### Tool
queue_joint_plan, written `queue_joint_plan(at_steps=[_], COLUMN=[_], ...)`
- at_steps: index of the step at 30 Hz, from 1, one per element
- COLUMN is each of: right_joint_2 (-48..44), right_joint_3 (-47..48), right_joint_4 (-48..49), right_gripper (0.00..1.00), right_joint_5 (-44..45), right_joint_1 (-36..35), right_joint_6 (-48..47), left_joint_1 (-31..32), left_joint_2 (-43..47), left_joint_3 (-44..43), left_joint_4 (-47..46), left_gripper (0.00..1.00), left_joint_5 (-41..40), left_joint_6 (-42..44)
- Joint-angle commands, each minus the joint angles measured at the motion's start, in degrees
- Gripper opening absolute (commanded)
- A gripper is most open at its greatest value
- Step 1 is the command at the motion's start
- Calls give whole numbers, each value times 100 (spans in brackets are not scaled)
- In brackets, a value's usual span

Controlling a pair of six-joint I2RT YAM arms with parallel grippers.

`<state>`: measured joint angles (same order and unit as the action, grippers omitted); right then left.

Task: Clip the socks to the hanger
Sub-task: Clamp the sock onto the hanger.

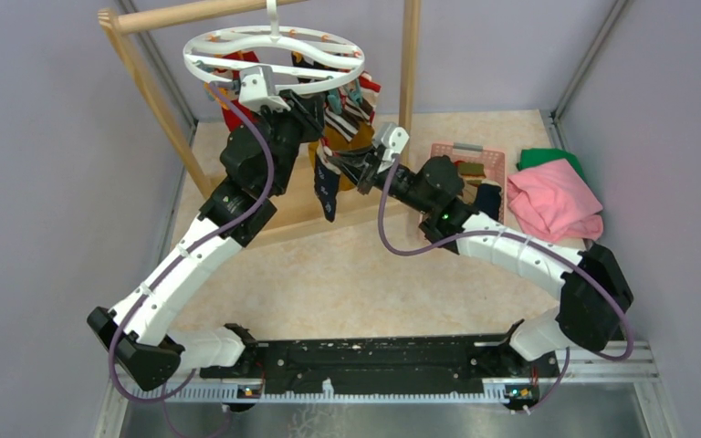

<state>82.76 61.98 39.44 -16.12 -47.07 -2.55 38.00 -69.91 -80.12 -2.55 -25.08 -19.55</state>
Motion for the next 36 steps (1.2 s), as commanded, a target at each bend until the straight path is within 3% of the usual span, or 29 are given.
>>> queue_joint_plan(at_steps=[1,10,36], right_joint_2=[69,25,332], right_joint_3=[418,247,814], right_joint_4=[105,557,892], right_gripper=[0,0,0], right_joint_5=[-54,-244,-703], right_joint_1=[22,104,427], right_joint_6=[-407,-936,-398], left_joint_1=[-11,-12,-12], left_joint_2=[119,152,177], left_joint_3=[-88,-62,22], left_joint_4=[-169,-155,-114], left_gripper=[22,21,21], left_joint_5=[48,78,166], left_joint_6=[-28,-56,-196])
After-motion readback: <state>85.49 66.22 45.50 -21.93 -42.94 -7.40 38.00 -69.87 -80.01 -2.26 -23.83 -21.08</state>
